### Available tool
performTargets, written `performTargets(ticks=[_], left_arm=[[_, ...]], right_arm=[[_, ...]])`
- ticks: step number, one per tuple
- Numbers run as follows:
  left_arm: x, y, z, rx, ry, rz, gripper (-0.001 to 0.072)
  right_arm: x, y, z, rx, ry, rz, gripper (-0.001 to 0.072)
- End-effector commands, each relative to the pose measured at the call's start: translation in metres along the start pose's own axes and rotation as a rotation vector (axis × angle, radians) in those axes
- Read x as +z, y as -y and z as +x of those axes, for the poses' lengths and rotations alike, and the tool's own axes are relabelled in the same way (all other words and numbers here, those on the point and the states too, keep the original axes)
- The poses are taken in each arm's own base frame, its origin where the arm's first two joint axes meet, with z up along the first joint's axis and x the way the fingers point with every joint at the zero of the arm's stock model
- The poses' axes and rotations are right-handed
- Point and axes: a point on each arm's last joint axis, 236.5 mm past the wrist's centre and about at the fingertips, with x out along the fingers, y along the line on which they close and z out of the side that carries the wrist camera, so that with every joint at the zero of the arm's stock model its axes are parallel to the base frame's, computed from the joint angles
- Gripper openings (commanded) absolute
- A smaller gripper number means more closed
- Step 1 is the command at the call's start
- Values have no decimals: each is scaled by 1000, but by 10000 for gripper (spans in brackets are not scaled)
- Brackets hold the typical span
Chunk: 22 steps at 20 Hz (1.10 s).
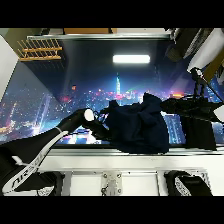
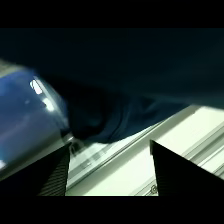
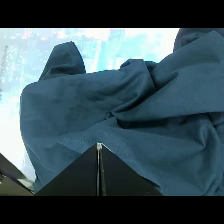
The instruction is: Fold the clothes and pants, and hang the long-sleeved shirts on hangers.
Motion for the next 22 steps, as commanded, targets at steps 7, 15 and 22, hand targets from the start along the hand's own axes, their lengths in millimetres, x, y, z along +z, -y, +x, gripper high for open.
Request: performTargets(ticks=[7,15,22], left_arm=[[10,7,24,31,-85,2,483],[69,-27,-73,55,177,-11,7],[82,-121,-221,98,497,-228,8]], right_arm=[[1,0,0,0,5,0,15],[11,7,-2,-17,47,10,15],[-28,45,30,-94,-115,57,509]])
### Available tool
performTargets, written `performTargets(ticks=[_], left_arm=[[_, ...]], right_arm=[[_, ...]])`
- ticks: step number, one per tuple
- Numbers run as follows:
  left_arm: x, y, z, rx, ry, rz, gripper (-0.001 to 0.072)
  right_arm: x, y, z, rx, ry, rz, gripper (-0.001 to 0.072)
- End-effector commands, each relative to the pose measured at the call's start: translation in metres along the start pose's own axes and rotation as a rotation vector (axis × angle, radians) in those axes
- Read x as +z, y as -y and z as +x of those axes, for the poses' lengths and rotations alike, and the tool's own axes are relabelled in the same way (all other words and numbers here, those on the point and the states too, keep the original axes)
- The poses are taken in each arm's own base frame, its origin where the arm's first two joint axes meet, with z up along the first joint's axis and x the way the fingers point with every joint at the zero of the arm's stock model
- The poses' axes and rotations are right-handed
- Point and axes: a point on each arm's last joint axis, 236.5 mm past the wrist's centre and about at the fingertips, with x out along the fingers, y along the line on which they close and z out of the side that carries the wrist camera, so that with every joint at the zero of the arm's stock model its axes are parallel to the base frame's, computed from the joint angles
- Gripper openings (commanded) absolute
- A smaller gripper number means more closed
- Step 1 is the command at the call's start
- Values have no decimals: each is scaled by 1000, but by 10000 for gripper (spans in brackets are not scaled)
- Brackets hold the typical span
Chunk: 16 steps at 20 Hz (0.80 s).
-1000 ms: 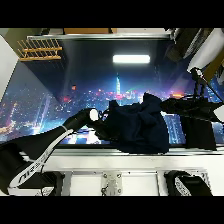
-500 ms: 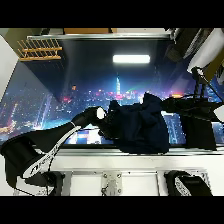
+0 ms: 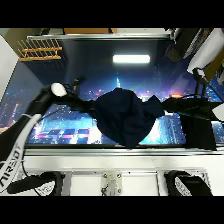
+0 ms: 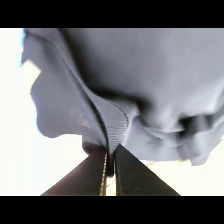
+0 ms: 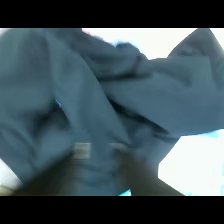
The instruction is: Fold the clothes and pants, and hang the long-sleeved shirts on hangers.
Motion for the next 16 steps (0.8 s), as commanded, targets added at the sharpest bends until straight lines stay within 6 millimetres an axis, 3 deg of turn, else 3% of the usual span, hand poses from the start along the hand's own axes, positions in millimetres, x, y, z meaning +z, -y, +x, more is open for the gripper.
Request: performTargets(ticks=[1,5,10,13,16], left_arm=[[19,-39,-42,34,101,-71,7],[18,-46,-36,50,84,-60,8],[17,-49,-29,51,67,-61,8],[18,-49,-29,52,72,-60,8],[21,-49,-30,52,84,-59,8]], right_arm=[[-38,21,32,-26,-145,73,514],[-113,33,85,-36,-407,157,513],[-170,12,128,-67,-610,221,512],[-183,8,136,-103,-646,296,512],[-177,4,148,-118,-592,333,512]])
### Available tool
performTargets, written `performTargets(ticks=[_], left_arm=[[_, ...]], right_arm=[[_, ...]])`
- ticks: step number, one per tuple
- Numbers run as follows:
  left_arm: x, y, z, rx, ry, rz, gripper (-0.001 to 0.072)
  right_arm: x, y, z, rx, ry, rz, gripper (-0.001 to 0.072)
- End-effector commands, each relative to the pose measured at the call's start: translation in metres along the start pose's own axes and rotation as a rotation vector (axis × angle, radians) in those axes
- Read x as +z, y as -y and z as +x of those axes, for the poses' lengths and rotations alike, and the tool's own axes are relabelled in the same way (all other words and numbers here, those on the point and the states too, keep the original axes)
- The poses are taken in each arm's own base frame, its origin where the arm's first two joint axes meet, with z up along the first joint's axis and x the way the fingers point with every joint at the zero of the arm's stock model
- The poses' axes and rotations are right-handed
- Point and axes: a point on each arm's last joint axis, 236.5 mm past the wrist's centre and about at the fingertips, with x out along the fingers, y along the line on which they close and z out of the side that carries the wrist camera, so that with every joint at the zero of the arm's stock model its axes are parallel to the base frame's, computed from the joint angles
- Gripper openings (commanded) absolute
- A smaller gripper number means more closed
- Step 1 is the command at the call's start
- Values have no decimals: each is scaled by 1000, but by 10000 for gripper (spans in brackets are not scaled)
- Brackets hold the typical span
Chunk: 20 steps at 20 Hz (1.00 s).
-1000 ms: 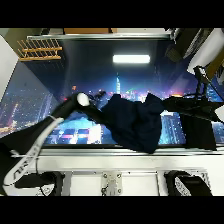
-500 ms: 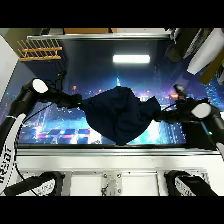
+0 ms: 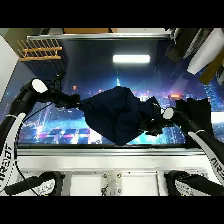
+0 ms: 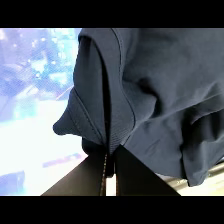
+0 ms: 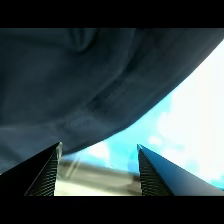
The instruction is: Fold the clothes and pants, and hang the long-sleeved shirts on hangers.
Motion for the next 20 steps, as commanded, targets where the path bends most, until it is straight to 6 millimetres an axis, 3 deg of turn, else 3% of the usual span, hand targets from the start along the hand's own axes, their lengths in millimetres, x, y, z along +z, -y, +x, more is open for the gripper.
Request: performTargets(ticks=[1,5,6,7,8,10,11,13,16,18,20], left_arm=[[2,0,0,0,9,2,7],[3,-1,0,1,10,6,7],[2,-1,0,1,9,7,7],[3,-1,0,1,10,7,7],[3,-1,0,1,10,7,7],[7,-1,-9,3,40,18,7],[15,0,-23,2,79,22,8],[45,6,-81,3,226,41,8],[80,36,-226,20,565,119,8],[73,69,-325,39,800,198,7],[42,104,-407,59,999,279,8]], right_arm=[[6,-9,14,-2,33,68,512],[2,-21,29,-10,33,44,507],[1,-23,32,-11,36,32,377],[4,-27,33,-7,53,20,171],[9,-30,31,0,80,9,32],[28,-36,13,11,164,-24,12],[42,-38,-11,2,224,-65,12],[73,-41,-82,-41,371,-167,12],[88,-66,-246,-18,679,-311,12],[69,-84,-354,18,920,-344,12],[31,-97,-438,50,1130,-373,12]])
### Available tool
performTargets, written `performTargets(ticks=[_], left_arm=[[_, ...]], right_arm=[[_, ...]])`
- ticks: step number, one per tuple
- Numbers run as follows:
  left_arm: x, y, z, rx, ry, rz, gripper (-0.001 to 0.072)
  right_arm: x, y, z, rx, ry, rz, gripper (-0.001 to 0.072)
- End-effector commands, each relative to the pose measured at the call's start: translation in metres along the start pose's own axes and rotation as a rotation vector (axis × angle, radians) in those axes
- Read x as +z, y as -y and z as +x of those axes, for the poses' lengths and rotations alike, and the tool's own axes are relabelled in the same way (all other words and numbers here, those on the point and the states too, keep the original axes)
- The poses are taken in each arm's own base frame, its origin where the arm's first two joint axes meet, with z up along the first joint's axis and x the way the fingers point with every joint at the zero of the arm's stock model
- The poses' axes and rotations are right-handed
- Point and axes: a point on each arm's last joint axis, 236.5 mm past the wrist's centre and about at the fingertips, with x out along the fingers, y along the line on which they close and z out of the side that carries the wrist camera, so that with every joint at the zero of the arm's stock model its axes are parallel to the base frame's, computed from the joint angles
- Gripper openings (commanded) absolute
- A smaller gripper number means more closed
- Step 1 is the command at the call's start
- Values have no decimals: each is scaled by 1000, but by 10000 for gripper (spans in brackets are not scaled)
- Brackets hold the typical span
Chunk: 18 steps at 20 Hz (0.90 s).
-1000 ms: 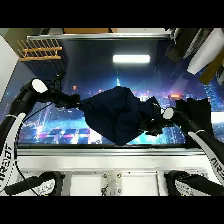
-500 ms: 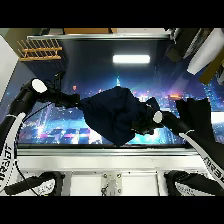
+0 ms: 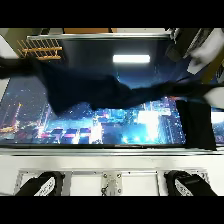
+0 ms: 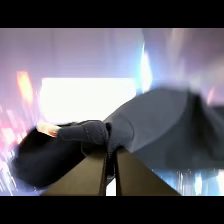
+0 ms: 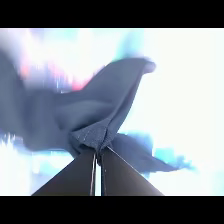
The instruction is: Fold the clothes and pants, and hang the long-sleeved shirts on hangers.
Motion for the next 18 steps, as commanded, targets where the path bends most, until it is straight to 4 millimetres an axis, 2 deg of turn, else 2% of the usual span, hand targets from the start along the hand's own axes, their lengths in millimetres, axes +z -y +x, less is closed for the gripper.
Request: performTargets(ticks=[1,3,5,7,9,11,14,16,18], left_arm=[[66,52,-142,25,355,136,7],[72,76,-203,44,489,189,7],[67,90,-244,73,578,217,7],[56,94,-266,97,633,186,8],[40,88,-265,122,621,144,7],[15,70,-240,132,525,47,7],[-52,26,-164,144,185,-121,7],[-99,-5,-109,138,-56,-219,7],[-137,-27,-49,108,-245,-288,7]], right_arm=[[70,-21,-148,-6,349,-85,12],[73,-26,-193,-10,453,-89,12],[66,-26,-220,-24,499,-72,12],[53,-20,-228,-58,477,-64,12],[35,-8,-224,-103,401,-43,12],[14,7,-212,-154,293,-10,12],[-20,25,-172,-199,38,39,11],[-33,39,-131,-224,-136,67,11],[-35,56,-75,-234,-271,51,11]])
